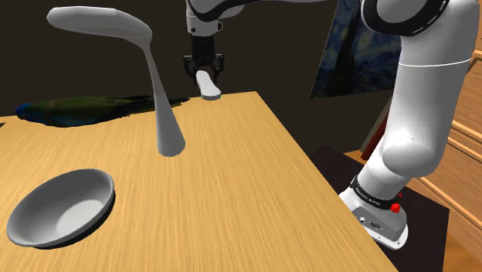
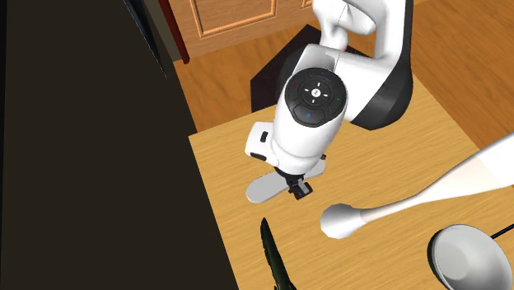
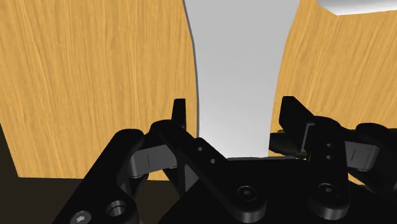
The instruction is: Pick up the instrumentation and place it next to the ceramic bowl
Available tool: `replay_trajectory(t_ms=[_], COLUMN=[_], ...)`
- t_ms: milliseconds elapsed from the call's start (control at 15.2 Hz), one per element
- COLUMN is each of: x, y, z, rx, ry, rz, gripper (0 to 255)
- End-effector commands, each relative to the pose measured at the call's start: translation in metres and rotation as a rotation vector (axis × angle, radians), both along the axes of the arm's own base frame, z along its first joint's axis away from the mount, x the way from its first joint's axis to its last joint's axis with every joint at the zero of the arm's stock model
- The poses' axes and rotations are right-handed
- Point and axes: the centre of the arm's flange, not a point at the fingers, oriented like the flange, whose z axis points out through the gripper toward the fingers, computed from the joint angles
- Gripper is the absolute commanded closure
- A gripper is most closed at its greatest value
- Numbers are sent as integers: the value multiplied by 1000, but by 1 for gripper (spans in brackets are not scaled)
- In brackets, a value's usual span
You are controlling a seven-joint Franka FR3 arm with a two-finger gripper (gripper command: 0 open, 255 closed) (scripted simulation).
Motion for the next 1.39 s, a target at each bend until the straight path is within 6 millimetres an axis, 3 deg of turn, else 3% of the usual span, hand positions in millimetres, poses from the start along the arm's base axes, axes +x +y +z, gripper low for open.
replay_trajectory(t_ms=[0,1320], x=[-13,-146], y=[22,250], z=[-1,0], rx=[0,0], ry=[0,0], rz=[-1,-1], gripper=[255,255])
